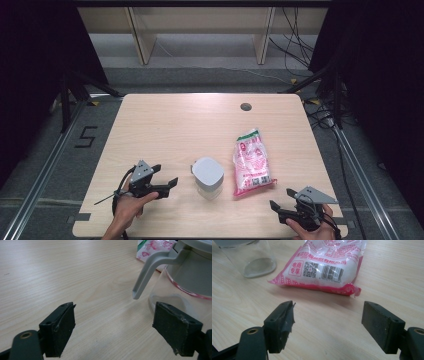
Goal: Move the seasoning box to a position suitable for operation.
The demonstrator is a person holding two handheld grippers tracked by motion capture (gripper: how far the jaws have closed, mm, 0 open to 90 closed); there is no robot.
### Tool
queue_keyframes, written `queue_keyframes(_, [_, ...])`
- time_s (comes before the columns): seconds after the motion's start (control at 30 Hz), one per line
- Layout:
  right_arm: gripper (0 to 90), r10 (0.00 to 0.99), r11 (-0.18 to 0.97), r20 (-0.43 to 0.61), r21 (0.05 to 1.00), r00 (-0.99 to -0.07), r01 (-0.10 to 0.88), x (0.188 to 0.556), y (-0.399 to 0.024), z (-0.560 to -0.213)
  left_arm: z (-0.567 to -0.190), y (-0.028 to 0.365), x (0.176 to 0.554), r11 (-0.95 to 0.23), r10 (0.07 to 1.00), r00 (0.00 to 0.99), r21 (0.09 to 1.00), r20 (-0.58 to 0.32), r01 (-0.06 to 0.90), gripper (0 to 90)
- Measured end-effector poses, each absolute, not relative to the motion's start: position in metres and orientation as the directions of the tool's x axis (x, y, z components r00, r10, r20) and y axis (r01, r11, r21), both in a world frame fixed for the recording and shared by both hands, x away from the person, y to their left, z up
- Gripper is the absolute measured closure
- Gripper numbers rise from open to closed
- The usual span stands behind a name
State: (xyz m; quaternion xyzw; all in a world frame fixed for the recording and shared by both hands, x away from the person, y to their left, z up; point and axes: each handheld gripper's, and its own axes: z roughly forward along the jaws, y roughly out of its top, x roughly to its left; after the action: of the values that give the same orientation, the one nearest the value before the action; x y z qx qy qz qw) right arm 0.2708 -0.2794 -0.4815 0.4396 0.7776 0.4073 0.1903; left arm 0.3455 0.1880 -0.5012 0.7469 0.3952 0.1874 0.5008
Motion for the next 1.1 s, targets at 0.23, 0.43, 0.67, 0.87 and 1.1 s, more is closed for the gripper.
queue_keyframes(0.23, [27.9,0.829,0.283,0.069,0.805,-0.555,0.522,0.272,-0.280,-0.482,-0.501,0.189,0.346,-0.214,0.774,0.626,0.893,-0.092,0.396,16.9])
queue_keyframes(0.43, [28.4,0.844,0.266,0.086,0.790,-0.530,0.552,0.272,-0.282,-0.482,-0.500,0.186,0.345,-0.204,0.773,0.626,0.893,-0.103,0.400,17.0])
queue_keyframes(0.67, [27.3,0.853,0.243,0.097,0.796,-0.512,0.555,0.272,-0.282,-0.483,-0.498,0.179,0.350,-0.230,0.768,0.636,0.894,-0.076,0.384,17.0])
queue_keyframes(0.87, [26.3,0.856,0.243,0.090,0.799,-0.509,0.550,0.272,-0.281,-0.482,-0.491,0.161,0.361,-0.249,0.738,0.672,0.904,-0.056,0.348,21.4])
queue_keyframes(1.1, [25.8,0.850,0.244,0.093,0.803,-0.518,0.544,0.273,-0.280,-0.483,-0.490,0.148,0.370,-0.296,0.682,0.731,0.911,-0.008,0.286,38.2])
